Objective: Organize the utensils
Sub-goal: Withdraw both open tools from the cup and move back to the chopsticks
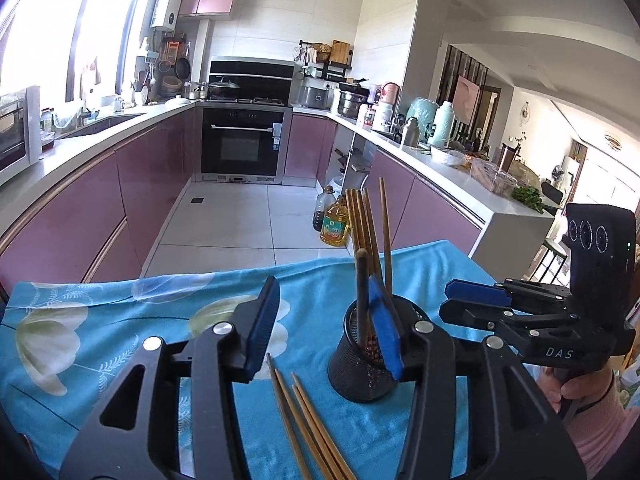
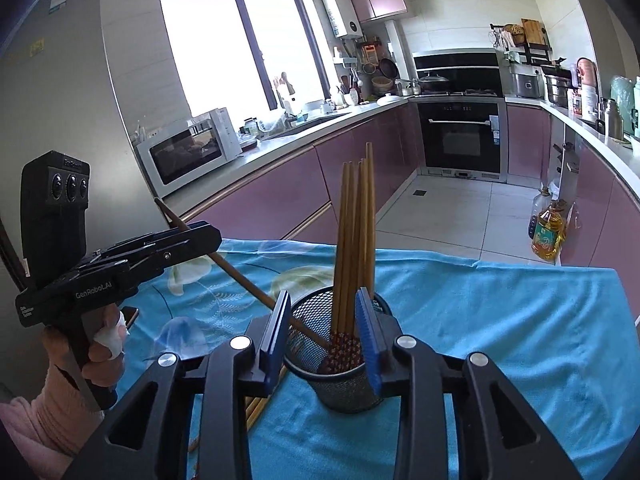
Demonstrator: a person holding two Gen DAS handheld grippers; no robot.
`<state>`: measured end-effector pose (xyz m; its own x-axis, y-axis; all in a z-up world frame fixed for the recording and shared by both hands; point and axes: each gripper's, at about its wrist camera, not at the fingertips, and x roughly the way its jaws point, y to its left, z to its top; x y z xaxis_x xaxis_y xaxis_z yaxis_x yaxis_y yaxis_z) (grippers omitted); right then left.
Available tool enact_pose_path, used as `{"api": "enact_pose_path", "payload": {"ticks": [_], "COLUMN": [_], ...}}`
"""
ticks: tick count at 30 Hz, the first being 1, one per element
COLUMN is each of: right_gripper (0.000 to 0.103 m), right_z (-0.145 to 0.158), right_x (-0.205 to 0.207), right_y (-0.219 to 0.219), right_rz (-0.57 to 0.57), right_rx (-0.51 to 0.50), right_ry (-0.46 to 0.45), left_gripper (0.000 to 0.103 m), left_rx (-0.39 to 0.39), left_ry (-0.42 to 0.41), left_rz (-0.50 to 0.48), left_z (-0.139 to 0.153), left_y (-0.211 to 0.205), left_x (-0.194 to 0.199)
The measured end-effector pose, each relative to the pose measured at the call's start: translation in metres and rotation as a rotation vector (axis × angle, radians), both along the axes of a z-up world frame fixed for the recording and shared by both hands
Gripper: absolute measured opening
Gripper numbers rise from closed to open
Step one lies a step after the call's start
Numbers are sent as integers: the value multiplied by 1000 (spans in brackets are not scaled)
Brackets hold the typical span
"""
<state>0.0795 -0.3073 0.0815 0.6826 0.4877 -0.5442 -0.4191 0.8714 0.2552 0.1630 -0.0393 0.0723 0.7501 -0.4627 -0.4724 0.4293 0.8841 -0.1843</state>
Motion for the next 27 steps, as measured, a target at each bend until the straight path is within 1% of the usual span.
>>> {"api": "enact_pose_path", "payload": {"ticks": [5,8,10,12,15,16,17,18,23,27], "right_gripper": [34,34,34,34,34,34,34,34,34,34], "right_z": [-11,-21,-27,-32,-37,-37,-38,-38,-40,-40], "right_x": [-12,-15,-17,-18,-17,-17,-17,-17,-18,-16], "right_y": [5,9,10,11,11,11,10,9,2,-6], "right_rz": [37,50,50,50,47,46,46,46,30,15], "right_rx": [9,7,10,13,12,12,15,19,32,50], "right_ry": [26,53,70,85,94,95,94,94,100,101], "left_gripper": [45,40,29,22,19,14,12,7,7,6], "left_rx": [-7,-10,-2,-9,-29,-36,-47,-57,-60,-45], "left_ry": [-2,7,10,17,29,34,41,50,74,87], "left_rz": [3,-10,-23,-41,-56,-60,-68,-76,-96,-126], "left_z": [-3,-6,-7,-6,-5,-5,-5,-4,6,19], "left_y": [10,10,7,3,1,1,1,1,-4,-6], "left_x": [-17,-23,-23,-22,-16,-13,-10,-6,11,15]}}
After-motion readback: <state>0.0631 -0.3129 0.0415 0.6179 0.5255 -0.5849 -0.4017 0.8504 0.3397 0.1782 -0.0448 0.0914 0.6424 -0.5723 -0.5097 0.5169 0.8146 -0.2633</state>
